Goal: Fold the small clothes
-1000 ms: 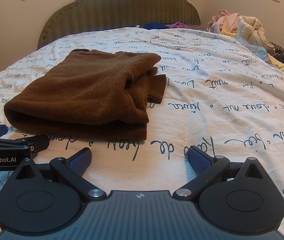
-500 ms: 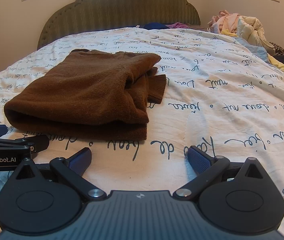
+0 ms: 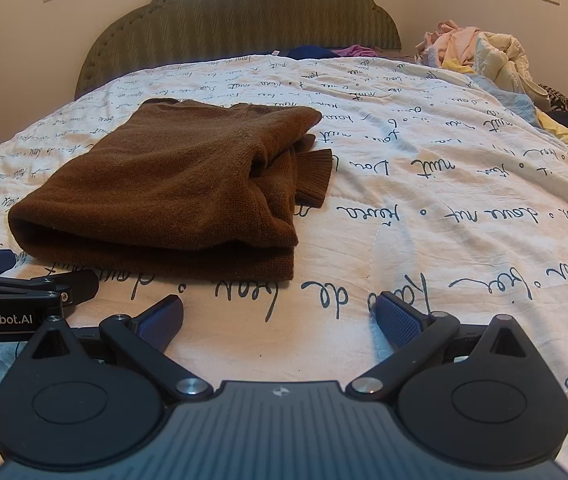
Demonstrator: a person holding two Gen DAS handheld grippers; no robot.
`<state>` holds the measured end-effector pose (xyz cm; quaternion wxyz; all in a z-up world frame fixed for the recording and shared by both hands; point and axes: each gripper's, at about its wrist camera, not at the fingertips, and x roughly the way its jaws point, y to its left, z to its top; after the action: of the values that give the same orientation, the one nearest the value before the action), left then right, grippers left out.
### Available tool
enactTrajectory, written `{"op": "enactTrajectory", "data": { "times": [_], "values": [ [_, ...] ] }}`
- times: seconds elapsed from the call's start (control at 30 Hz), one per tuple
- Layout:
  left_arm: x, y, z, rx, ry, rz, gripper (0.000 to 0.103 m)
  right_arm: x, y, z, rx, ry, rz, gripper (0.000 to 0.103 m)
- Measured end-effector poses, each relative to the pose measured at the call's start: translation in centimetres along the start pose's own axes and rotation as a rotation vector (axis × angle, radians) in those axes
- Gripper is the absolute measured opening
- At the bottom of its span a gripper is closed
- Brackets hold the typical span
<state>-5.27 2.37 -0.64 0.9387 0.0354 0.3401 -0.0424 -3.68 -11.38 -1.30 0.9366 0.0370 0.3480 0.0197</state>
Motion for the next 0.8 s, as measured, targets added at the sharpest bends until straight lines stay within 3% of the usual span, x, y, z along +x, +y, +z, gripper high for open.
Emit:
{"op": "enactTrajectory", "data": {
  "times": [0.8],
  "values": [
    [-0.01, 0.27, 0.14, -0.013, 0.006, -0.008, 0.103, -0.06, 0.22, 0.05, 0.003, 0.002, -0.008, 0.103]
  ]
}}
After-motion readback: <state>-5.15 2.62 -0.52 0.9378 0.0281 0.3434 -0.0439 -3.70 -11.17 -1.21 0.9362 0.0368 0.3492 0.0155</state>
